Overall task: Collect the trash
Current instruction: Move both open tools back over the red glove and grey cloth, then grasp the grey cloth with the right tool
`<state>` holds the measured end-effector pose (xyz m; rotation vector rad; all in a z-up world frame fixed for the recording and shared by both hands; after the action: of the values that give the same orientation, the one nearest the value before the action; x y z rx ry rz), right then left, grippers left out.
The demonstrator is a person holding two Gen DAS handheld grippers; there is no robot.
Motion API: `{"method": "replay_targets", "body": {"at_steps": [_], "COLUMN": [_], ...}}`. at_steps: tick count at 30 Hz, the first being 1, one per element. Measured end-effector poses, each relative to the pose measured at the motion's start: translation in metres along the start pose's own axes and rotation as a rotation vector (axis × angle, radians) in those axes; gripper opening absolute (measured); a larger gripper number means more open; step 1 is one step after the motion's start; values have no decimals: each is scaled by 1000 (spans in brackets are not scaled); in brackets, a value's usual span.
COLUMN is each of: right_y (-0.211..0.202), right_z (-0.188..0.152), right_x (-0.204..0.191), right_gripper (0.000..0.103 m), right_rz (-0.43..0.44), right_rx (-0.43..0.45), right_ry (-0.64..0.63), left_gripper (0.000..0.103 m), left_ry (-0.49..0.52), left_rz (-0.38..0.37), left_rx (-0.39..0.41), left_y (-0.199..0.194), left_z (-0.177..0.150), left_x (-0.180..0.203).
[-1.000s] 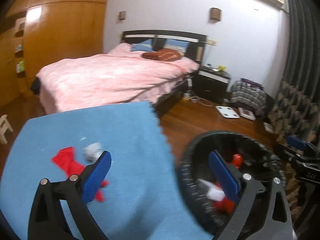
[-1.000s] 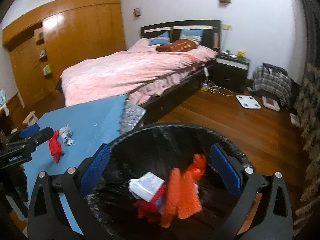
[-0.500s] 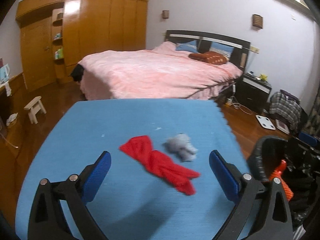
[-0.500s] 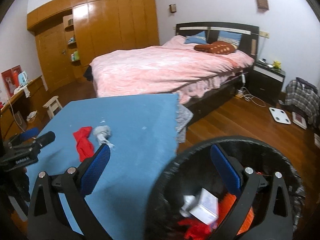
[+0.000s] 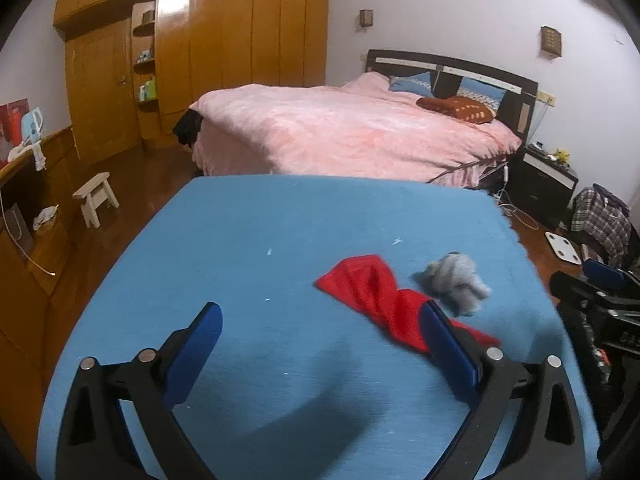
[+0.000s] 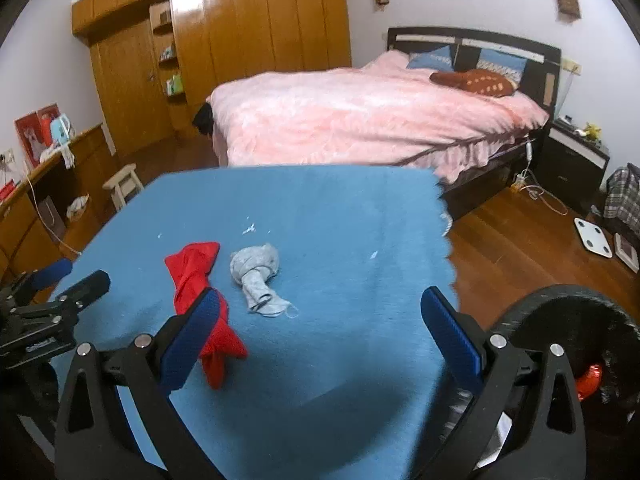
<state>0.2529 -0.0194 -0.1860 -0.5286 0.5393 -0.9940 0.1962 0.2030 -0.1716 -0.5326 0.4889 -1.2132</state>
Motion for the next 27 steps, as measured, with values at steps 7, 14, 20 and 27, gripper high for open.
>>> {"method": "replay_targets", "body": {"at_steps": [7, 14, 20, 27], "right_y": [44, 68, 81, 92], "right_z": [2, 2, 2, 0], "right_x": [-9, -17, -21, -26], "right_gripper": [98, 98, 94, 67], "right_rz": [-5, -3, 3, 48], "right_rx": [-53, -83, -98, -145], "right_ry": [-16, -47, -53, -49], "left_gripper": [96, 96, 96, 96], "left_ry": [-15, -23, -32, -33], "left_rz": [25, 36, 36, 35], "left_rx": [-34, -50, -53, -52], "left_y": [19, 30, 31, 31], "left_z": [-10, -17, -17, -17], "left_x": [-16, -25, -26, -27]}}
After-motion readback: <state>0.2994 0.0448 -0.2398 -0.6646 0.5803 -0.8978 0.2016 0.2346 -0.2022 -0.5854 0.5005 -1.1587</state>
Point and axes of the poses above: each gripper's, at about its wrist camera, not at the fingertips, and y roughly the way its jaws point, x to its right, z to its top, the point moved 4 cm from there along y, roughly the way its jaws point, and after that the axes turned 9 degrees about z, right-handed, at the moved point
